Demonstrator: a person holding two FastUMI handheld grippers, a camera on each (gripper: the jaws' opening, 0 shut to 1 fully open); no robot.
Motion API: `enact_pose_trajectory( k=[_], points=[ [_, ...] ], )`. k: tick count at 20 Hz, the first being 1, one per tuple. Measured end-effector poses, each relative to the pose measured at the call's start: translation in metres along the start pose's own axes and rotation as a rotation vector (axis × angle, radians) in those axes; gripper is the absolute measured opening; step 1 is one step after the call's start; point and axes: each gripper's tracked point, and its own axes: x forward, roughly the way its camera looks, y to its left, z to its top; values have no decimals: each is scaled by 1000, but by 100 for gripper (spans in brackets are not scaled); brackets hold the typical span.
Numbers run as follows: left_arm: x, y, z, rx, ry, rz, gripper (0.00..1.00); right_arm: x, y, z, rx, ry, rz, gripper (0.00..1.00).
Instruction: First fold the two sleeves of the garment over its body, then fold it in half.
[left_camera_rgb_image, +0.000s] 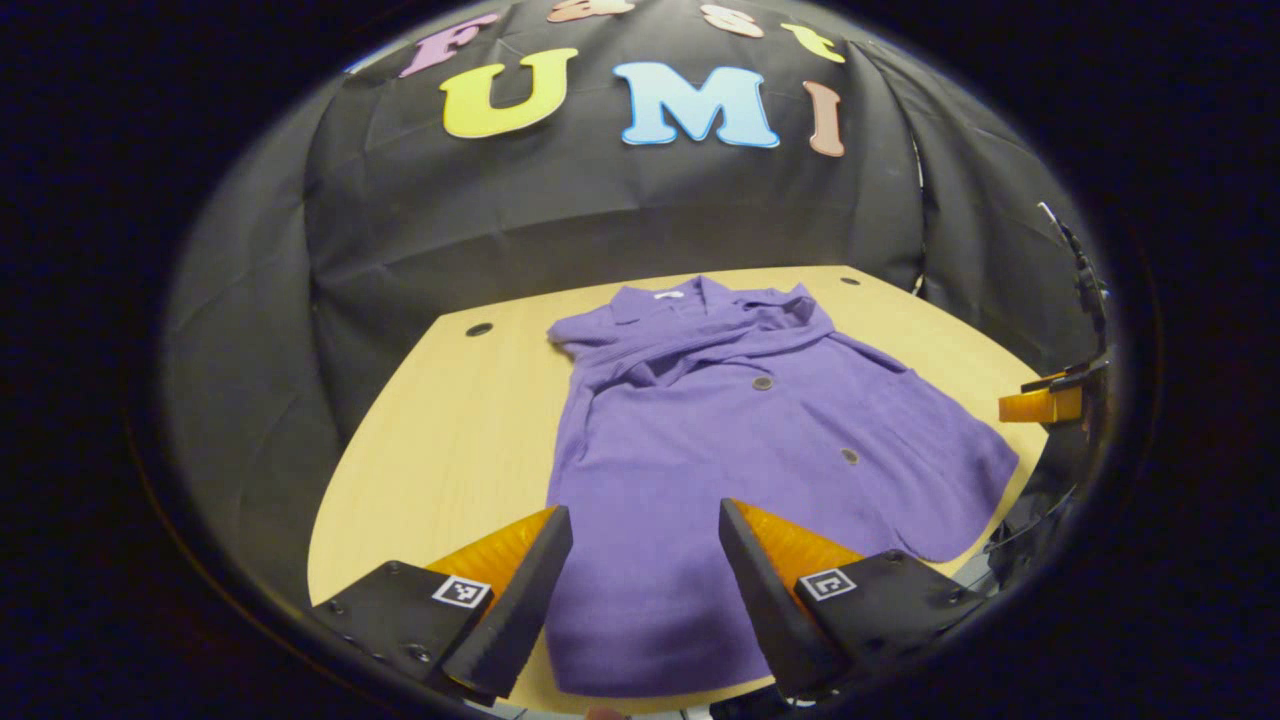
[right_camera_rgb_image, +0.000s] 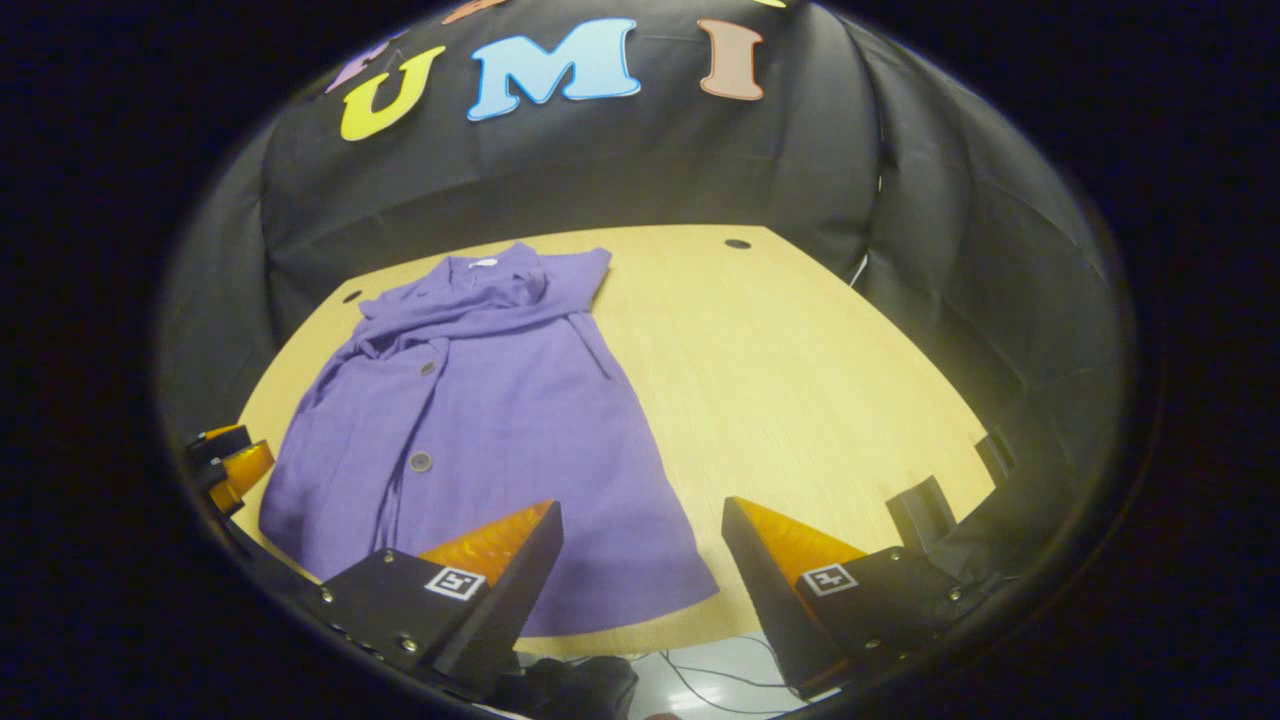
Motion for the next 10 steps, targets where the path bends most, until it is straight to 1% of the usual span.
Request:
enact_pose_trajectory(
  k=[1, 2, 6, 10],
  points=[
    [-6, 7, -9, -12, 13, 11, 97, 2, -4, -7, 2, 15, 1, 99],
    [-9, 13, -19, -27, 31, 22, 100, 4, -8, -12, 7, 28, 2, 99],
    [-20, 31, -57, -104, 100, 50, 100, 11, -16, -29, 44, 73, 21, 99],
    [-23, 37, -86, -137, 157, 64, 99, 18, -22, -41, 45, 105, 29, 99]
  ],
)
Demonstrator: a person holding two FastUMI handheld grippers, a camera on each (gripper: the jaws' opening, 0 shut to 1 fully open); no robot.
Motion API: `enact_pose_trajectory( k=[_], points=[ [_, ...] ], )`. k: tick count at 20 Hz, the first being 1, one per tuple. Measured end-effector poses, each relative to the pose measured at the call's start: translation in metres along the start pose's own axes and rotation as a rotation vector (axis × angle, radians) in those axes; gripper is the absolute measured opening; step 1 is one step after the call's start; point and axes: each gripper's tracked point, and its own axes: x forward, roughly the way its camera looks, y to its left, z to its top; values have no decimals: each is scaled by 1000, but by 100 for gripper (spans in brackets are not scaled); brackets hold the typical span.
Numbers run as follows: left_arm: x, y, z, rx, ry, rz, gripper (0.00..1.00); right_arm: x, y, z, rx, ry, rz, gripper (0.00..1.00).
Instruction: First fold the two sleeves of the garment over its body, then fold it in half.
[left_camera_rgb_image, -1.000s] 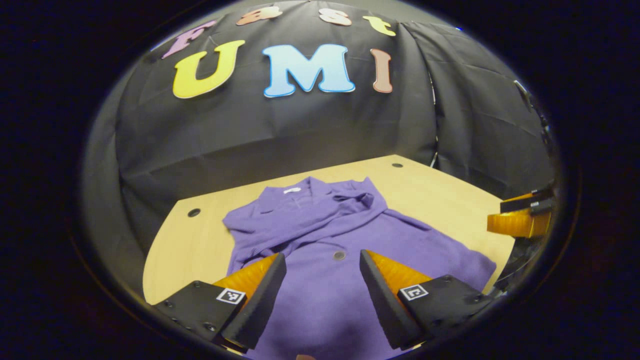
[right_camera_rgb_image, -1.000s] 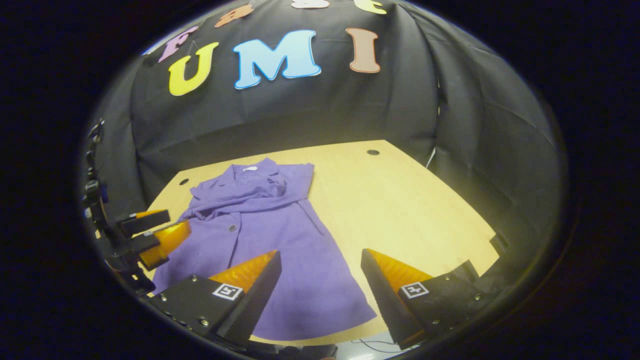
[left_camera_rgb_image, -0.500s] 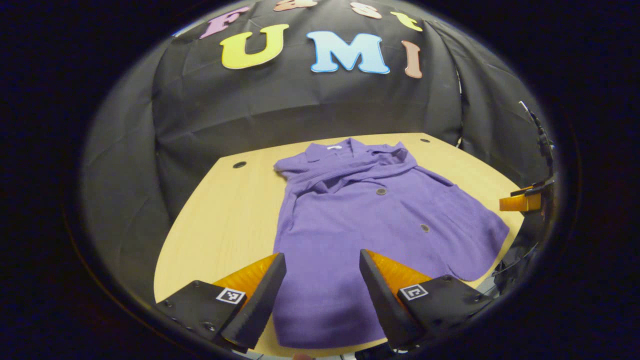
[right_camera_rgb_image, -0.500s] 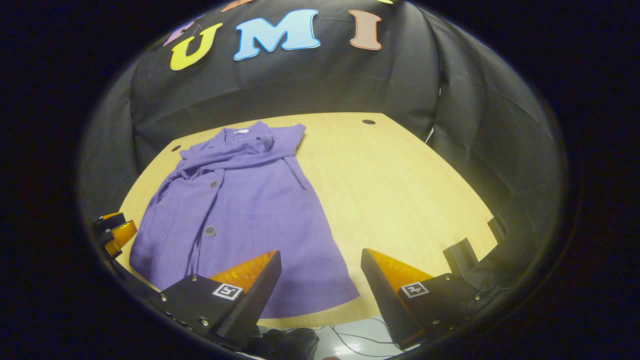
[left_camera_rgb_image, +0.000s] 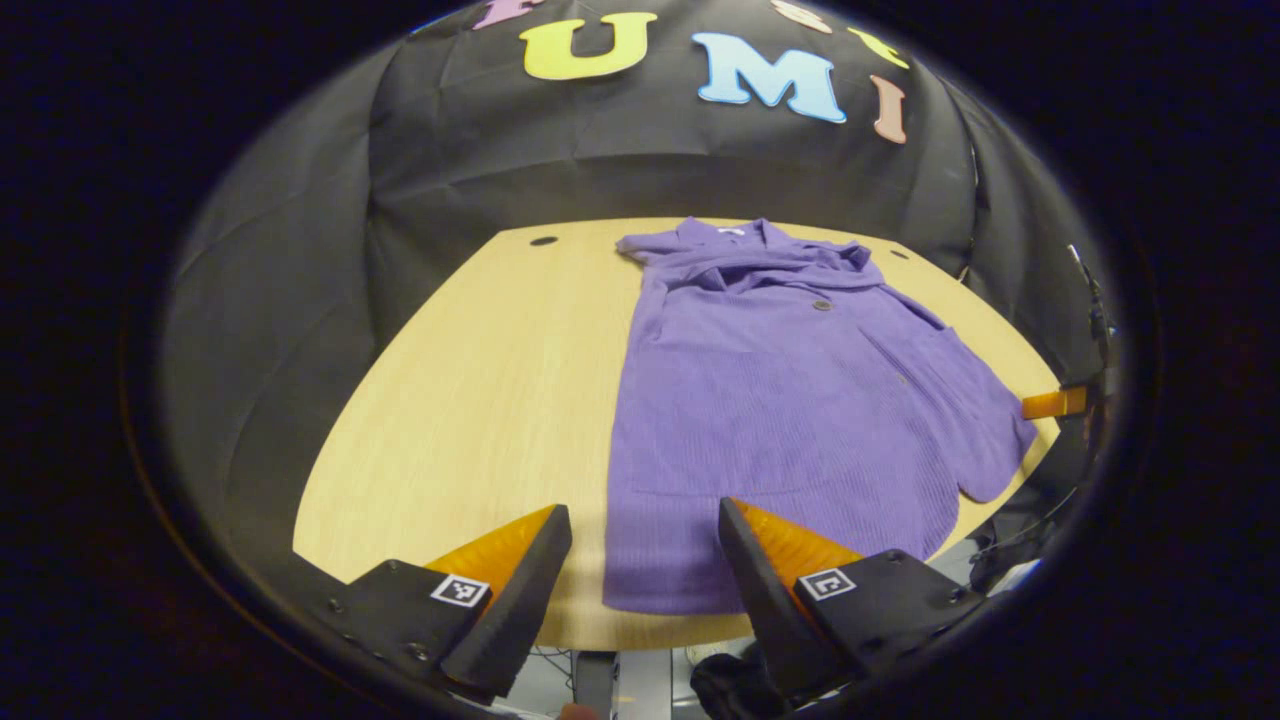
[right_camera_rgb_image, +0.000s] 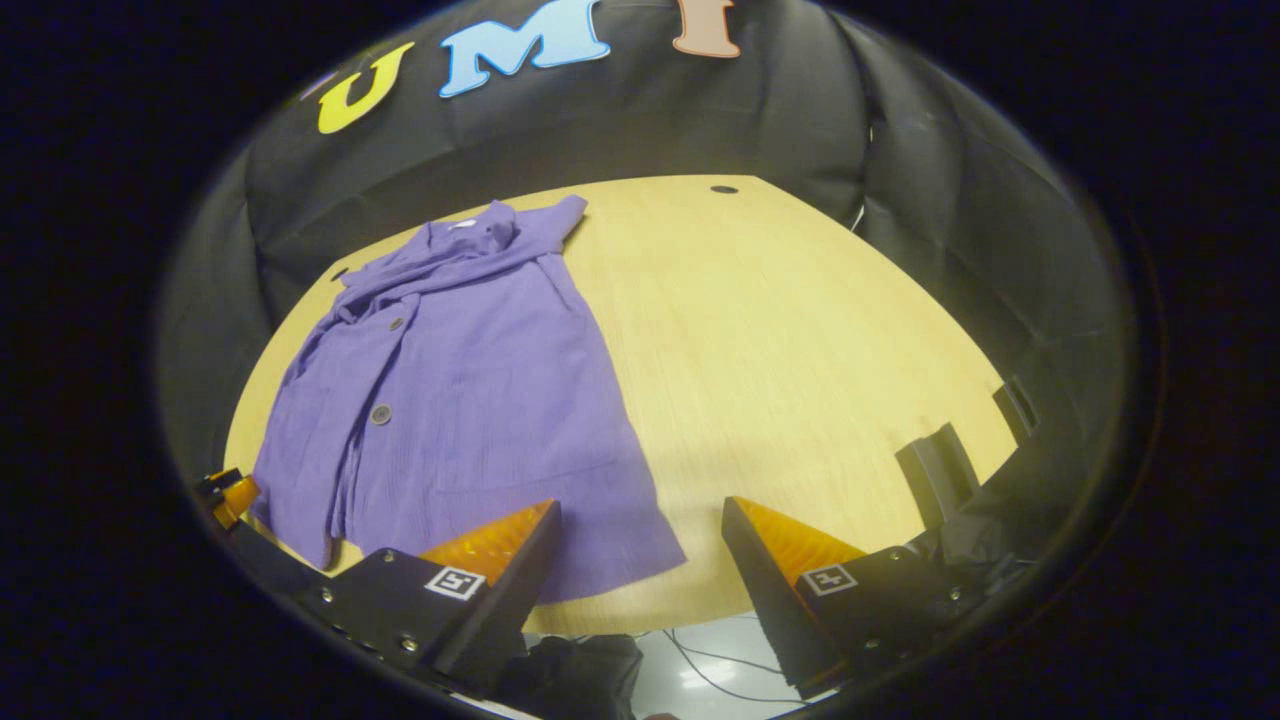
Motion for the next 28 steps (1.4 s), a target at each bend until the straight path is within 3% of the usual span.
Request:
enact_pose_trajectory(
  k=[8, 10, 11, 13, 14, 15, 16, 17, 19, 20, 21, 24, 28],
  points=[
    [4, -7, -13, 2, 4, 22, 94, 5, 18, -14, -51, 15, 15, 100],
    [5, -12, -15, 7, -4, 22, 99, 5, 26, -17, -102, 15, 21, 100],
    [4, -15, -14, 8, -11, 16, 88, 5, 30, -17, -106, 15, 34, 99],
    [4, -25, -15, 18, -17, 1, 70, 7, 32, -17, -105, 25, 40, 86],
    [5, -30, -14, 21, -21, -7, 61, 6, 33, -15, -102, 23, 46, 85],
    [6, -33, -14, 25, -24, 1, 47, 9, 34, -15, -99, 20, 59, 67],
    [7, -36, -13, 31, -26, 2, 32, 9, 36, -13, -93, 20, 77, 59],
    [7, -36, -15, 39, -18, 24, 17, 10, 35, -13, -74, 20, 87, 43],
    [10, -39, -14, 44, -12, 49, 12, 10, 36, -12, 10, 31, 120, 15],
    [8, -42, -12, 37, -4, 58, 7, 12, 36, -12, 67, 35, 139, 13],
    [8, -38, -11, 18, 9, 67, 7, 10, 37, -11, 113, 53, 160, 5],
    [-3, -43, 7, -52, 8, 80, 7, -3, 37, 8, 182, 32, 238, 2],
    [-27, -56, 66, -101, -91, 75, 7, -34, 40, 71, 139, -94, 325, 2]
  ],
)
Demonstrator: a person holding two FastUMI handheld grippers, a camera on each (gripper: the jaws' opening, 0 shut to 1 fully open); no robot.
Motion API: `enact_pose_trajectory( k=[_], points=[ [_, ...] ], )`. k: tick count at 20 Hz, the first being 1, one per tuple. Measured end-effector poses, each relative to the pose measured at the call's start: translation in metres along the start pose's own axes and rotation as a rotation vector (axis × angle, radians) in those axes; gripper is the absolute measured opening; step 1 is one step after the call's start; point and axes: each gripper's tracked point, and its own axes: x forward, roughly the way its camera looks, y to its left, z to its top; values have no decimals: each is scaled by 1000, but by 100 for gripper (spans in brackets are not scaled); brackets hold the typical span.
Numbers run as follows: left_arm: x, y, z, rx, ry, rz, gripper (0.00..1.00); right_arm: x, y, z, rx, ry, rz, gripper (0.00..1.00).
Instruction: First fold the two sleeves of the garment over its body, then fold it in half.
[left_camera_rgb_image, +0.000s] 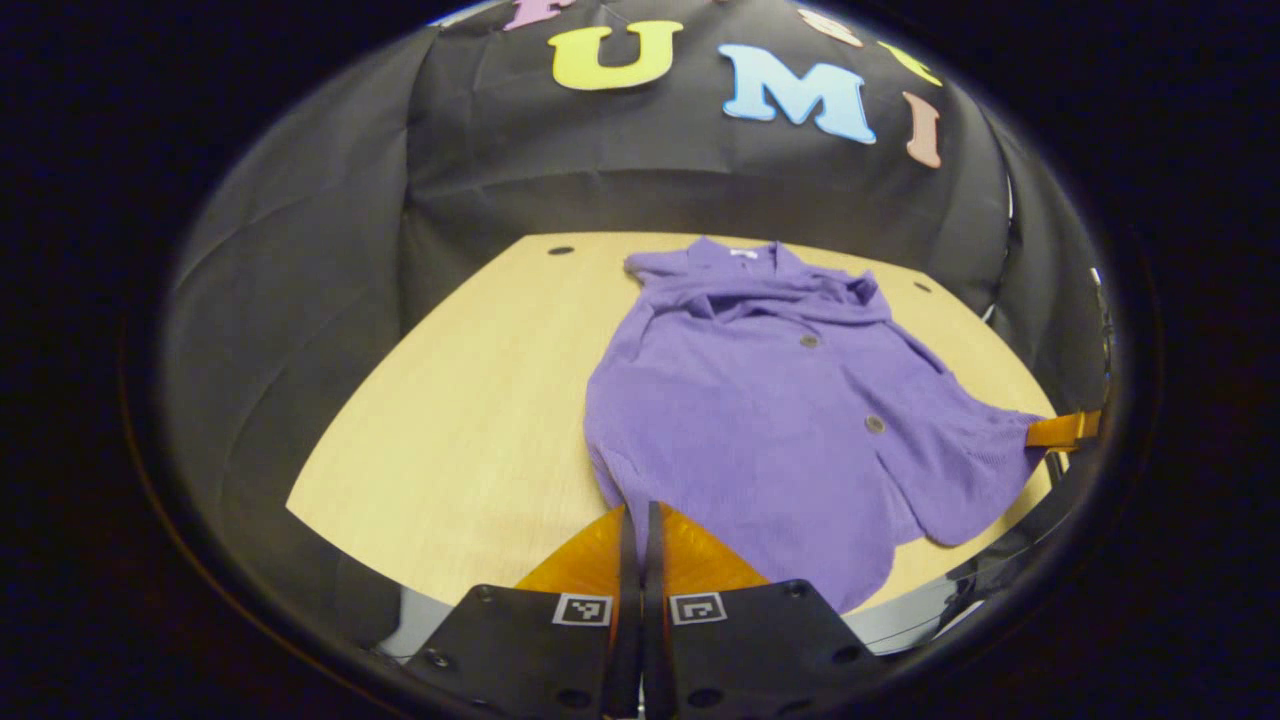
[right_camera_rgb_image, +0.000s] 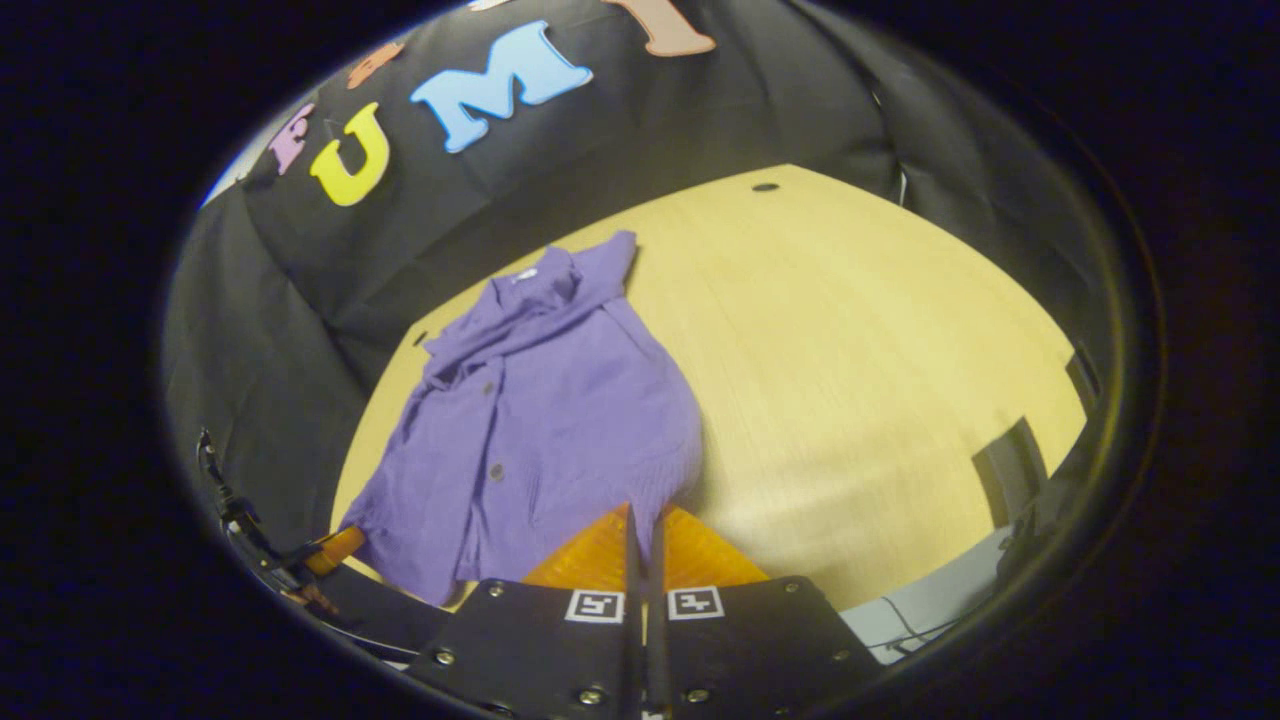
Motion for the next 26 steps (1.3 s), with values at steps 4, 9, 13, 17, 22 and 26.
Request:
enact_pose_trajectory(
  k=[4, 9, 13, 17, 22, 26],
  points=[
    [-7, -13, 63, -29, -74, -39, 7, -5, 34, 62, -53, -73, 68, 2],
    [18, -19, 145, -41, -157, -102, 7, 6, 76, 127, -115, -159, 96, 2],
    [56, -16, 206, -26, -195, -164, 7, 29, 100, 178, -107, -230, 64, 2],
    [99, -3, 265, -4, -228, -215, 7, 61, 111, 224, -91, -281, 16, 2],
    [151, -2, 315, -41, -208, -262, 7, 103, 116, 264, -81, -282, -37, 1],
    [196, -9, 341, -24, -222, -258, 7, 135, 112, 293, -89, -265, -65, 1]
  ],
)
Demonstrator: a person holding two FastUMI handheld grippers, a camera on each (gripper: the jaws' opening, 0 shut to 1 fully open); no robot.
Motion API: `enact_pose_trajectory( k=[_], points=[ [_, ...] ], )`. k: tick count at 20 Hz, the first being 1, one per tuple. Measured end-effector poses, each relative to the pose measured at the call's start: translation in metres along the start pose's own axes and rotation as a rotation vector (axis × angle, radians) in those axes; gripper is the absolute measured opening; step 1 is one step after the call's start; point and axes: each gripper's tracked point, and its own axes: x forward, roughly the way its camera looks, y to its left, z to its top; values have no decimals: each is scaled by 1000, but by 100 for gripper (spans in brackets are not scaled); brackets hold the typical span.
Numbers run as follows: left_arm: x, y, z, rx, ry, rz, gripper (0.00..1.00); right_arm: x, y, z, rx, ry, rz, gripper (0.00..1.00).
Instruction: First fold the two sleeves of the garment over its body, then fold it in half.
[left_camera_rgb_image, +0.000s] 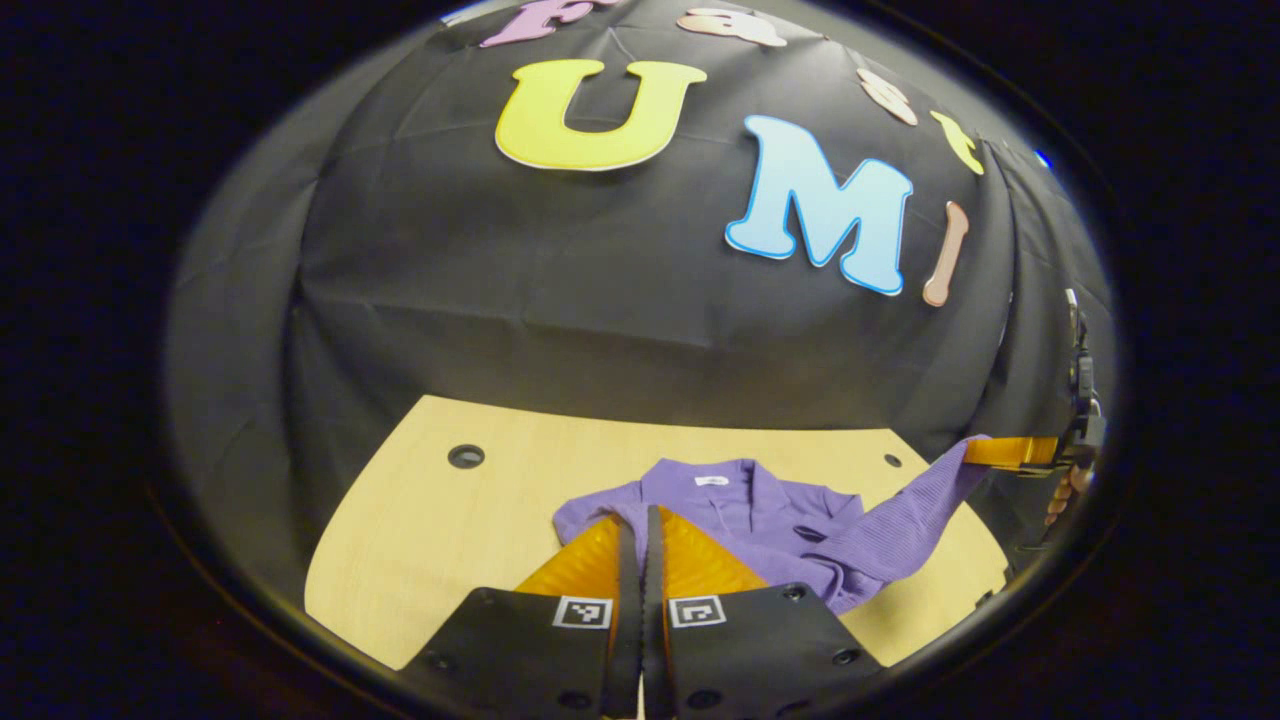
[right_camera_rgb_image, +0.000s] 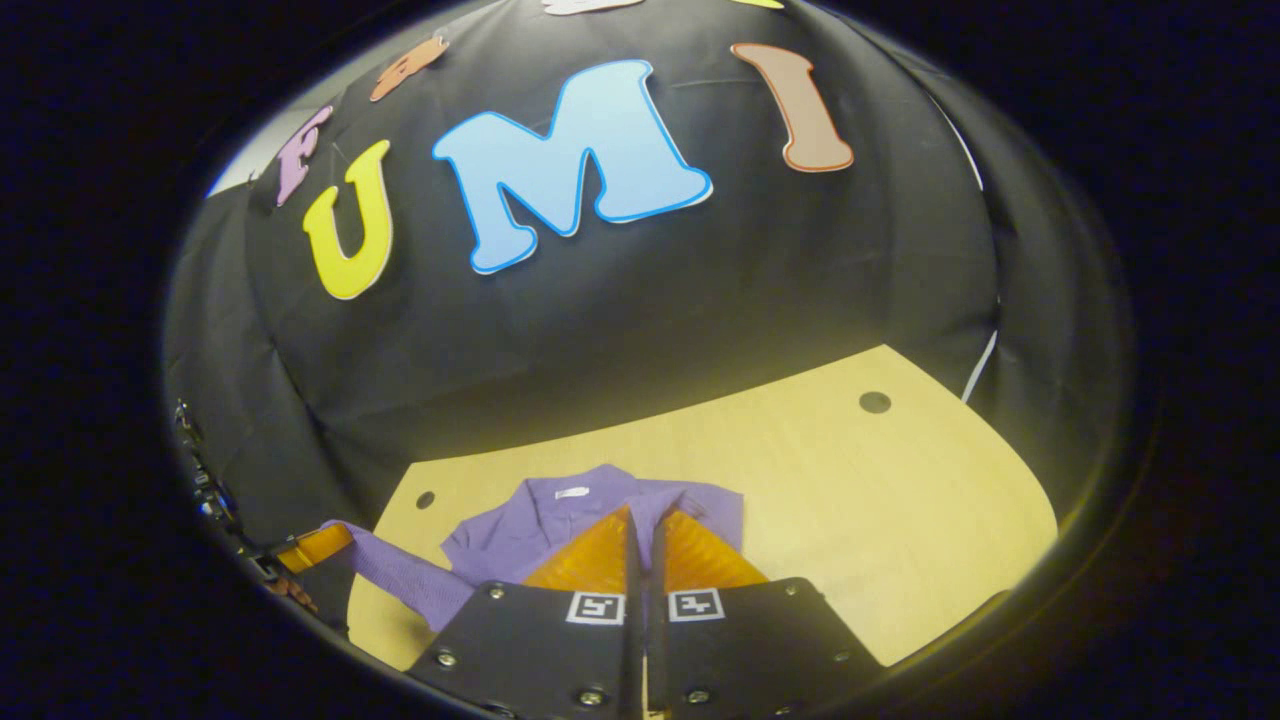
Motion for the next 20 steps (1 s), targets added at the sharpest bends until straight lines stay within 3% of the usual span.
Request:
enact_pose_trajectory(
  k=[8, 20],
  points=[
    [109, 11, 7, 24, 12, 45, 7, 91, -22, 7, -22, 83, -19, 2],
    [207, 63, -25, 13, 14, 197, 7, 215, -72, -22, -14, 182, -44, 2]
  ],
)
